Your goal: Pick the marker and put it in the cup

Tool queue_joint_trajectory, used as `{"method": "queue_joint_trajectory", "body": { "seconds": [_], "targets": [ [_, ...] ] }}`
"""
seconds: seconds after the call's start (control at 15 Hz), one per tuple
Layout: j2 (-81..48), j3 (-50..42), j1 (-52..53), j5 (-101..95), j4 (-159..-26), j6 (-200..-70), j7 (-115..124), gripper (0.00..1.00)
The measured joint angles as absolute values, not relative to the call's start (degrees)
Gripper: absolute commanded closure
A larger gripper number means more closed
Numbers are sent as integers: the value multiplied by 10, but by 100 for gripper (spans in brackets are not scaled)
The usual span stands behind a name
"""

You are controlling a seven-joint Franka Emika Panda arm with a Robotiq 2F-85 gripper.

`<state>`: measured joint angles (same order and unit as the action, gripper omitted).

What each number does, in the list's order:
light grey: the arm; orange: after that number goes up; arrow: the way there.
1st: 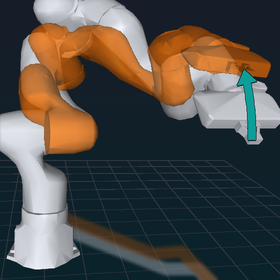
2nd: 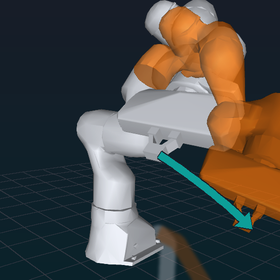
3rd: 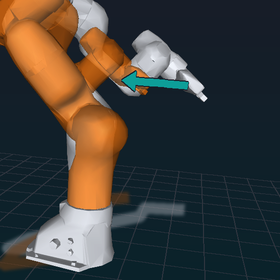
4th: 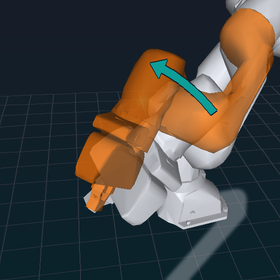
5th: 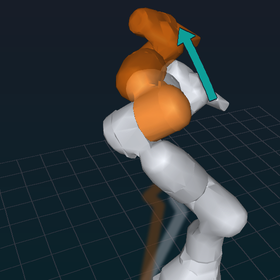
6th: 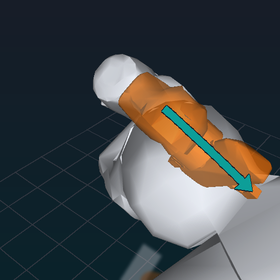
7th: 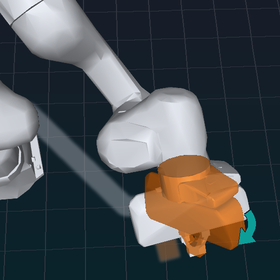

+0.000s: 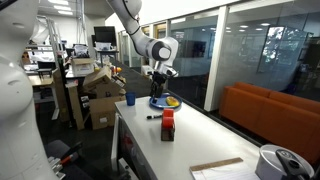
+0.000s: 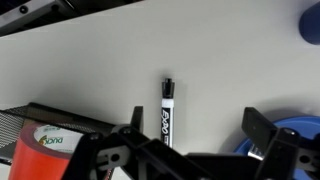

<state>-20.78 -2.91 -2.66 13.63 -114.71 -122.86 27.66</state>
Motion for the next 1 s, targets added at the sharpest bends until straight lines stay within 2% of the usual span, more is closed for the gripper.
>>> {"method": "queue_joint_trajectory", "body": {
  "seconds": [1.0],
  "targets": [
    [-281, -40, -19, 135, -1141, -1307, 277, 0]
  ]
}}
